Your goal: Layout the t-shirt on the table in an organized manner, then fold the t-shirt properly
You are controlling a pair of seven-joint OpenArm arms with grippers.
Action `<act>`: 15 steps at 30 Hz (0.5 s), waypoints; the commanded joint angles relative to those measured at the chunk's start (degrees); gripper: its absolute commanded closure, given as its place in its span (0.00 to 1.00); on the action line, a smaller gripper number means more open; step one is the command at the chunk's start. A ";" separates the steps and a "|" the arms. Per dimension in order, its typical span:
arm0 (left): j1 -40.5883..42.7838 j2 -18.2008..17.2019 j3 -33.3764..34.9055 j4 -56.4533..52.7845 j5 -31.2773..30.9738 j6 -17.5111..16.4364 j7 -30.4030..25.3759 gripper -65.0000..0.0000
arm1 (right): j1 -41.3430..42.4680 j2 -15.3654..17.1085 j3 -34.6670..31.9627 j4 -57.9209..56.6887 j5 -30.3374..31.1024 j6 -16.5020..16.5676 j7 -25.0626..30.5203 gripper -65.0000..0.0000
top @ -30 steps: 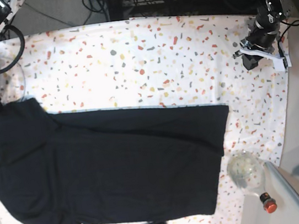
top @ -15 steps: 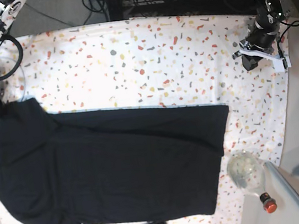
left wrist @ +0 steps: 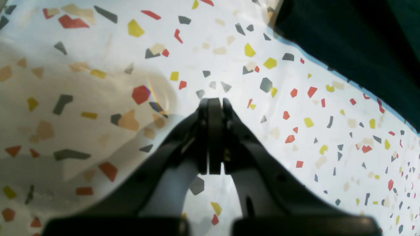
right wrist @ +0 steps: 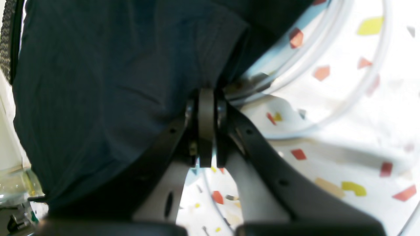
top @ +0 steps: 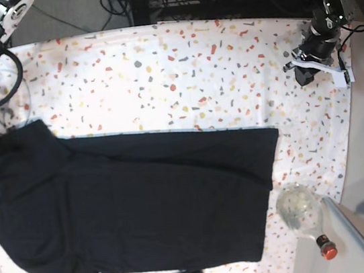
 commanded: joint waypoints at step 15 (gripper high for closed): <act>0.19 -0.73 -0.26 0.82 -0.31 -0.30 -1.27 1.00 | 15.69 2.92 -10.31 -2.83 1.04 -6.22 3.66 1.00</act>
